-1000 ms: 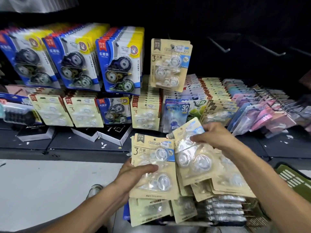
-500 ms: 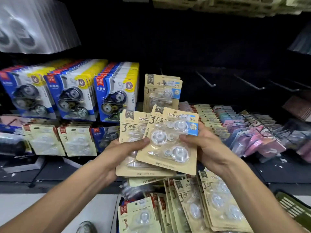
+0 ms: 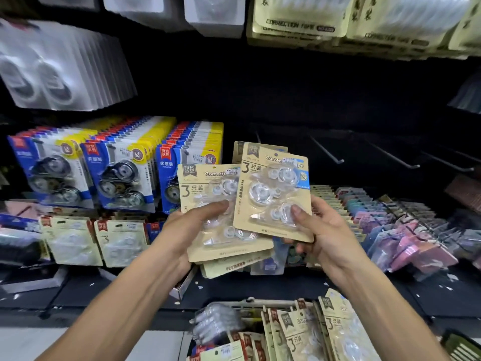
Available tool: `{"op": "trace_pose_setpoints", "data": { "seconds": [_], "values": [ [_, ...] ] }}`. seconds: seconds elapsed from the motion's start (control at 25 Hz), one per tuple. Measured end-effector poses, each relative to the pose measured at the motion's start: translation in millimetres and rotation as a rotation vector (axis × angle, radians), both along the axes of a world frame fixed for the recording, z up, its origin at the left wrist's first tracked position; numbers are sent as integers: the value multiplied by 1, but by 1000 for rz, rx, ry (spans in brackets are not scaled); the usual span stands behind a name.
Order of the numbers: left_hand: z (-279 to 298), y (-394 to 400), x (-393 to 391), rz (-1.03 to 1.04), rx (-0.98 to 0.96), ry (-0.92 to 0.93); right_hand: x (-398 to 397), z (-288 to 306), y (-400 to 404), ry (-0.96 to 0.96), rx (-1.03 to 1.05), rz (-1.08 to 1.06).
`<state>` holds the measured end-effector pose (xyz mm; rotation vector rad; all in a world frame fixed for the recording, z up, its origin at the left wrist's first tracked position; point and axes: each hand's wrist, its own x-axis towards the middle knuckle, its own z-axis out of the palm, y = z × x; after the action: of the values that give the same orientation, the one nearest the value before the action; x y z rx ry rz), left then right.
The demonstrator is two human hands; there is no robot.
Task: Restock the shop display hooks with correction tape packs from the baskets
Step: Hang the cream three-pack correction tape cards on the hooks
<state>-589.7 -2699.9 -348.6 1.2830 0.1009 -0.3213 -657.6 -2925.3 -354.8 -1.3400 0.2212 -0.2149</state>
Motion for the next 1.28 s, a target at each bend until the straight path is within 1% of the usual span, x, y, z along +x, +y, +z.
{"op": "trace_pose_setpoints", "data": {
  "seconds": [0.12, 0.2, 0.32, 0.44, 0.56, 0.68, 0.72, 0.84, 0.96, 1.04, 1.12, 1.2, 1.24, 1.28],
  "values": [
    [11, 16, 1, 159, 89, -90, 13, -6, -5, -13, -69, -52],
    [16, 30, 5, 200, 93, -82, 18, -12, -9, -2, -141, -75],
    [20, 46, 7, 177, 79, -43, 22, -16, -8, -22, -211, -76],
    [21, 45, 1, 130, 102, -52, 25, -16, 2, -39, -245, -99],
    [21, 37, -7, 117, 98, -55, 31, -18, 9, -36, -289, -261],
    [19, 36, -6, 152, 87, -25, 35, -18, 13, -13, -480, -492],
    [18, 38, -4, 159, 75, -14, 37, -18, 14, -31, -473, -518],
    [20, 40, -2, 152, 57, -31, 47, -17, 15, -59, -321, -490],
    [18, 38, 1, 157, 38, -58, 68, -21, 11, -28, -316, -497],
    [17, 32, -3, 123, 22, -50, 80, -23, 6, -14, -292, -502],
    [16, 27, -3, 119, 35, -43, 88, -23, 1, 14, -218, -439],
    [14, 22, -2, 123, 25, -44, 91, -26, -1, 71, -86, -276],
    [14, 19, -1, 114, 10, -41, 91, -29, -2, 124, -78, -213],
    [14, 16, 0, 115, -12, -32, 88, -31, -1, 190, -143, -187]
  ]
}}
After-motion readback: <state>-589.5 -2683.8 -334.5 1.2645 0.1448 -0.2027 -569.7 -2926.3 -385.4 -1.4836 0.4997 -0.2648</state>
